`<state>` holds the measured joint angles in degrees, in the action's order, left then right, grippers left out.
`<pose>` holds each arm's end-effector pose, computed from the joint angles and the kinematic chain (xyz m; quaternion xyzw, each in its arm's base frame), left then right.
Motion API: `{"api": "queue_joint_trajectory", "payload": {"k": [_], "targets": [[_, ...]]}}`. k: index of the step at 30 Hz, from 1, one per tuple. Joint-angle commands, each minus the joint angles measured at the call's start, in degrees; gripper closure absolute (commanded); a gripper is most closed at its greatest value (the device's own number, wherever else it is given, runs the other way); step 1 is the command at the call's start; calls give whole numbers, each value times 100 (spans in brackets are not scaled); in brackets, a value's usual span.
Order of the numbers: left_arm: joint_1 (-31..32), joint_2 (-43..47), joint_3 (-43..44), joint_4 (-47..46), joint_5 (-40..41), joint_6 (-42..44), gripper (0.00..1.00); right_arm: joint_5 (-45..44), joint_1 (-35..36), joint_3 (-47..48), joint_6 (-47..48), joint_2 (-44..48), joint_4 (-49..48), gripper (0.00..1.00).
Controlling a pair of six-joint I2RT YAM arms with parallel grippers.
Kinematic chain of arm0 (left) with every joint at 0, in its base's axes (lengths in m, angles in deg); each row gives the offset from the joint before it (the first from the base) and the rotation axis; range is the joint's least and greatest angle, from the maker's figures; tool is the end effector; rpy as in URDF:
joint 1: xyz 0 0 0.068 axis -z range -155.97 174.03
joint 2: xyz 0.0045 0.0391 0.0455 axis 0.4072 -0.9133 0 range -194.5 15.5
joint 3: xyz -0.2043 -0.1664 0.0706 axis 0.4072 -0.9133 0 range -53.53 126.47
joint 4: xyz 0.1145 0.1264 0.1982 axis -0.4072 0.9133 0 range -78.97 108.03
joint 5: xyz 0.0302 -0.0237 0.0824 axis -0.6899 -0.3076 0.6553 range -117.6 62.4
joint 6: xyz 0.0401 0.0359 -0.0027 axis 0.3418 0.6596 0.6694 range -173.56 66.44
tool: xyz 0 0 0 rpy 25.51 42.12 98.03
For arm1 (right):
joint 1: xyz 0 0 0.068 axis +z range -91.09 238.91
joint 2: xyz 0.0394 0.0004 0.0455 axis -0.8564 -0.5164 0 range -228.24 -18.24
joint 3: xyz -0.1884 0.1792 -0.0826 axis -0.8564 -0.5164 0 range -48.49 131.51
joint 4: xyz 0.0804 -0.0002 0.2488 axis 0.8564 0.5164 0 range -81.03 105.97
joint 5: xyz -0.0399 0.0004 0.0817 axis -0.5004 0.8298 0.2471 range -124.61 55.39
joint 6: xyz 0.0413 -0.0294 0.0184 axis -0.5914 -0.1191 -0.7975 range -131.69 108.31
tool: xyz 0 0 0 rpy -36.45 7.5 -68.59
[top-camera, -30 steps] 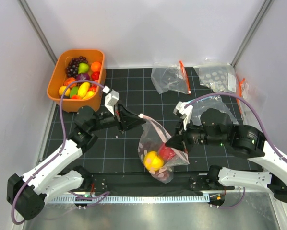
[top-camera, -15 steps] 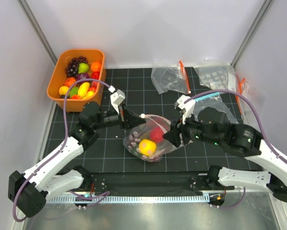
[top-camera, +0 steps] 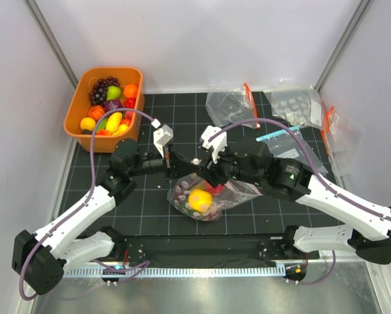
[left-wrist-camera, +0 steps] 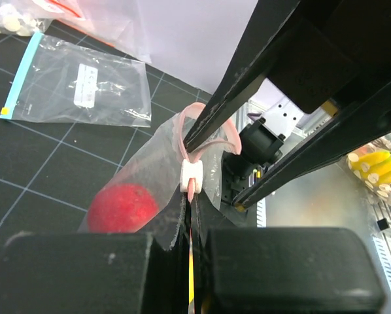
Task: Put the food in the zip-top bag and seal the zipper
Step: Zip the zipper food storage bag at the center of the board.
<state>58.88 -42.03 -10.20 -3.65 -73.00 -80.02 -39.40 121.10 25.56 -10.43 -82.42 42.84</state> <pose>0.1739 -0.1520 0.3351 0.3208 0.6278 -0.5678 0.4250 0.1129 0.2074 0.4077 -0.4213 0.7248 0.2457 0.4867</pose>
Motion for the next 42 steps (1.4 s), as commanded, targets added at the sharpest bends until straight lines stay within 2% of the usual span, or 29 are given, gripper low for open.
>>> {"api": "queue_joint_trajectory", "payload": {"k": [1,7,20,26,30,31,34,36,37,42], "targets": [[-5,208,-53,-264,-293,176,99,391,21,479,410,-6,-460,49],[-5,322,-114,-290,-267,211,100,401,21,883,577,-305,-135,49],[4,647,-246,-404,-451,220,100,1420,-93,1332,683,-815,436,54],[4,911,-369,-378,-258,290,99,1622,-155,1280,639,-710,472,63],[4,929,-361,-360,-240,290,100,1692,-190,1157,586,-552,366,78],[4,920,-352,-360,-240,290,100,1727,-190,1148,569,-534,349,85],[4,911,-326,-325,-197,299,100,1754,-199,1148,569,-534,401,93],[4,928,-308,-255,-126,334,100,1772,-199,1157,560,-543,419,94],[4,920,-290,-220,-100,343,99,1763,-199,1148,551,-534,436,99],[4,946,-229,157,522,466,100,1597,-199,1042,490,-473,472,99]]}}
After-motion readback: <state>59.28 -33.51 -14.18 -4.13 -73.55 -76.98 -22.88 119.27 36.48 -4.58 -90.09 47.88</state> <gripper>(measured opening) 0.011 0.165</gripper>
